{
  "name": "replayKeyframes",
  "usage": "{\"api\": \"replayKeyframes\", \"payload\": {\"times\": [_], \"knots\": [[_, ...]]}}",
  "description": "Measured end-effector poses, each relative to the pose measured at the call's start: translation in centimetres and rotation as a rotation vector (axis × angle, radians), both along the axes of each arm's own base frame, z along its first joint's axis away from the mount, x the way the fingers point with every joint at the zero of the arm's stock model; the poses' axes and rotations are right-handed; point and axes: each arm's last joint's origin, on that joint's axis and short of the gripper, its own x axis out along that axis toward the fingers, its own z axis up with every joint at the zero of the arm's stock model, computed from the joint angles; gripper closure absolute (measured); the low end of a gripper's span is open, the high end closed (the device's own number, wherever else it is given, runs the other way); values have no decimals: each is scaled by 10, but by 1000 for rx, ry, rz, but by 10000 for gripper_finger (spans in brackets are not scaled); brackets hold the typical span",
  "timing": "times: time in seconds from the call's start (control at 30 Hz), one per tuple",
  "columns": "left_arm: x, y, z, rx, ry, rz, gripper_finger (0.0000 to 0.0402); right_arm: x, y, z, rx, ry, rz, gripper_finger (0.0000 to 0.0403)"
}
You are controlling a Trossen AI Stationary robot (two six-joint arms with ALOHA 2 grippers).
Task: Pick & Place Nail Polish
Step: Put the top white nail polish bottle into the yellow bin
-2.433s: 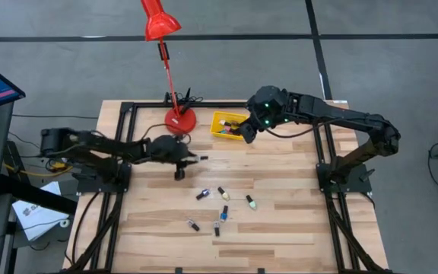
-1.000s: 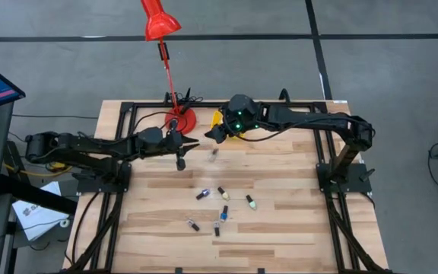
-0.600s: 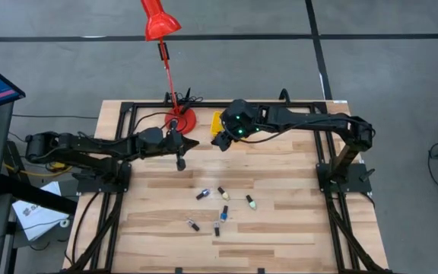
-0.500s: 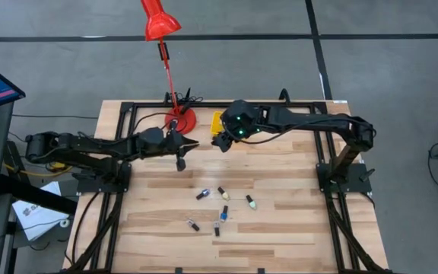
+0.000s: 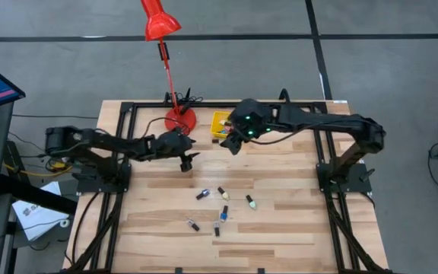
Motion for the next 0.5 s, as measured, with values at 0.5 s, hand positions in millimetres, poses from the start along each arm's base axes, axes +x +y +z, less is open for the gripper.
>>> {"api": "replayKeyframes", "payload": {"times": [0.5], "knots": [[48,58,-29,-128,25,-49,149,-78,21,87,-81,-257,-62,155]]}}
